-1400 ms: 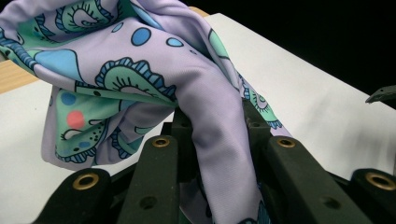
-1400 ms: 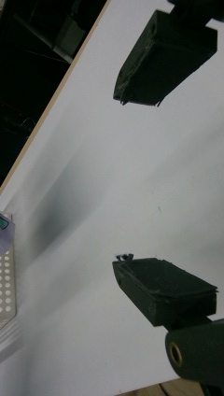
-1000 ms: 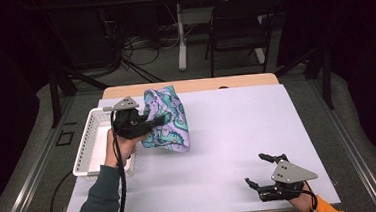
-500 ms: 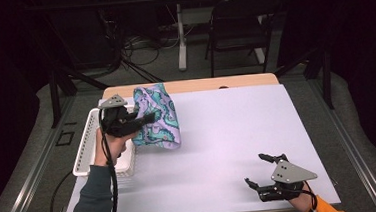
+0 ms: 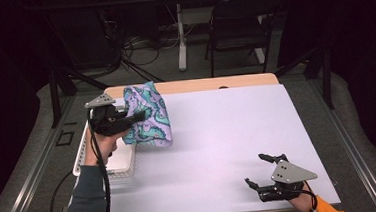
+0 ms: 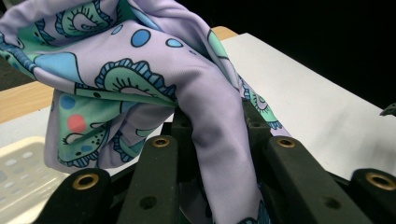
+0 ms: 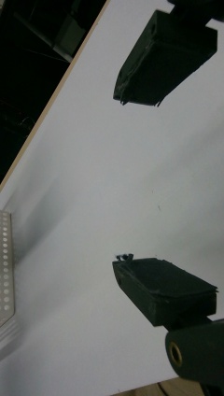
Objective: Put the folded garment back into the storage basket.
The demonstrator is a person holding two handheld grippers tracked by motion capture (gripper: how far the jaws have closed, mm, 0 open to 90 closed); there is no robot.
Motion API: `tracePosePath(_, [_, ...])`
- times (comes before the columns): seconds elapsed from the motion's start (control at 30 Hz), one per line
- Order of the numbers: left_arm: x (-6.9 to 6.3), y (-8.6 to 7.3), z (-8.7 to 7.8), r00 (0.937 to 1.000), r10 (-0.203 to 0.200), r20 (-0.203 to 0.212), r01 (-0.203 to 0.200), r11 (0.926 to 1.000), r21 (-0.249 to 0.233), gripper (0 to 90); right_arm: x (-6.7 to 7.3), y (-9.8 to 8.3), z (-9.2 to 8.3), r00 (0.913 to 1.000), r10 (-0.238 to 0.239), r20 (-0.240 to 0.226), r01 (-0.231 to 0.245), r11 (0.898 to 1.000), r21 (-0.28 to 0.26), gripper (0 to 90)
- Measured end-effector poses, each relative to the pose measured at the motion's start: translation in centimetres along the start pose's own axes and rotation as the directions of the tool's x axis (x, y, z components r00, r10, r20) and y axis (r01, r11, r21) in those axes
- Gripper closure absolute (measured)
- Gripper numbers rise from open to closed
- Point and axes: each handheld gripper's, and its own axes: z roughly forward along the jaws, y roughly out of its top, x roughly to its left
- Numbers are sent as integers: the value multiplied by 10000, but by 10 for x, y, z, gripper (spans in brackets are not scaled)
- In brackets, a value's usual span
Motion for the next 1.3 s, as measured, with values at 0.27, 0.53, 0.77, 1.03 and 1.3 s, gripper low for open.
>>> tracePosePath(0.27, [10,-2,-16,9998,-113,-142,112,9999,-67,737,0,0,0,10000,1,12,-1,10000,18,146])
tracePosePath(0.53, [19,-5,-28,9993,-198,-323,195,9998,-97,737,0,0,0,10000,8,4,-8,10000,18,146])
tracePosePath(0.77, [26,-7,-36,9986,-294,-439,291,9995,-85,737,0,0,0,10000,-5,2,5,10000,40,146])
tracePosePath(1.03, [29,-10,-46,9977,-237,-638,233,9997,-67,737,0,0,0,10000,-6,-2,7,10000,41,146])
tracePosePath(1.3, [33,-12,-53,9966,-226,-794,221,9997,-74,737,0,0,0,10000,-1,10,1,10000,60,146])
